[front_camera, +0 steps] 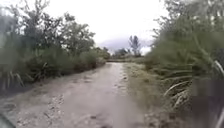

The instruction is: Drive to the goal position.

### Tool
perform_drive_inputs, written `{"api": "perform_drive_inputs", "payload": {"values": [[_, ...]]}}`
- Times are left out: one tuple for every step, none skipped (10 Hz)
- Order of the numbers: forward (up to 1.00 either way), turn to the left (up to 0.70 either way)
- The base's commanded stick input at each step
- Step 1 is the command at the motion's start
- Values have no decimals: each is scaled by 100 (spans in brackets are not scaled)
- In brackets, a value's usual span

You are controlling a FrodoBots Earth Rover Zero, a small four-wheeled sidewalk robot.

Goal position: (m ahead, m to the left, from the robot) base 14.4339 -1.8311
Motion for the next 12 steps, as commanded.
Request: {"api": "perform_drive_inputs", "payload": {"values": [[69, 0], [69, 0], [69, 0], [69, 0], [69, 0], [69, 0], [69, 0], [69, 0], [69, 0], [69, 0], [69, 0], [69, 0]]}}
